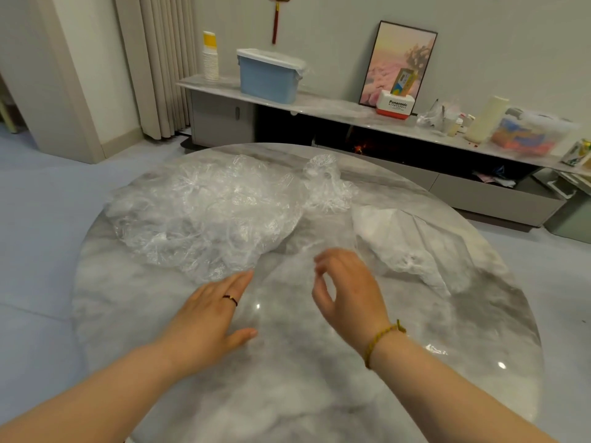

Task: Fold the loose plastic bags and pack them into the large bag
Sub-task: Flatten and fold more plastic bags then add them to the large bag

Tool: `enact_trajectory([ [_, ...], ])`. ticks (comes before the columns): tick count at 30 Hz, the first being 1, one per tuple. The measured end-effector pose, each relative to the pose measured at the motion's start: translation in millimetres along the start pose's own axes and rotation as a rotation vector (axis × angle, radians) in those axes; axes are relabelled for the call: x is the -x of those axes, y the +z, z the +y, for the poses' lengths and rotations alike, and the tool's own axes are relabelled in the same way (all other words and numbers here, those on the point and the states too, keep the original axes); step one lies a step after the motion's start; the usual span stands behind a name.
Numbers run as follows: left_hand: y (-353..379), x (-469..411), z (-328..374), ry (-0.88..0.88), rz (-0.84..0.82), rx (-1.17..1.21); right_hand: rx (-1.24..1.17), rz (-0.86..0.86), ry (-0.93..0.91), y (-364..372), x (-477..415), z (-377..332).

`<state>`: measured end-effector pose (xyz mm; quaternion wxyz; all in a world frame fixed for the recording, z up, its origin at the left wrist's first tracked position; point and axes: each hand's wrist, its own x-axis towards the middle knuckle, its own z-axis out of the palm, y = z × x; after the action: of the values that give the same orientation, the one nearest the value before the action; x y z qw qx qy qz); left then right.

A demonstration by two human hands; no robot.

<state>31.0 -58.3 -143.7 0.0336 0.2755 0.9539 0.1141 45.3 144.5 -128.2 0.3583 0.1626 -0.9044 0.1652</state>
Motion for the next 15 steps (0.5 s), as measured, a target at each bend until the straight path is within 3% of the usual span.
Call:
enact_trajectory([
  [3, 2, 10, 9, 0.067, 0.189, -0.028, -0.032, -0.119, -0.089, -13, 38, -21],
  [6, 14, 19, 19, 0.261, 0.234, -0.039, -0.094, -0.274, -0.133, -22, 67, -36],
  [8, 24, 27, 23, 0.344, 0.109, -0.041, -0.137, -0.336, -0.156, -27, 81, -41],
  [13, 27, 44, 29, 0.236, -0.145, 0.012, -0.102, -0.477, -0.221, -37, 109, -39],
  [15, 37, 51, 22, 0.233, -0.169, 0.065, -0.012, -0.534, -0.237, -40, 118, -31],
])
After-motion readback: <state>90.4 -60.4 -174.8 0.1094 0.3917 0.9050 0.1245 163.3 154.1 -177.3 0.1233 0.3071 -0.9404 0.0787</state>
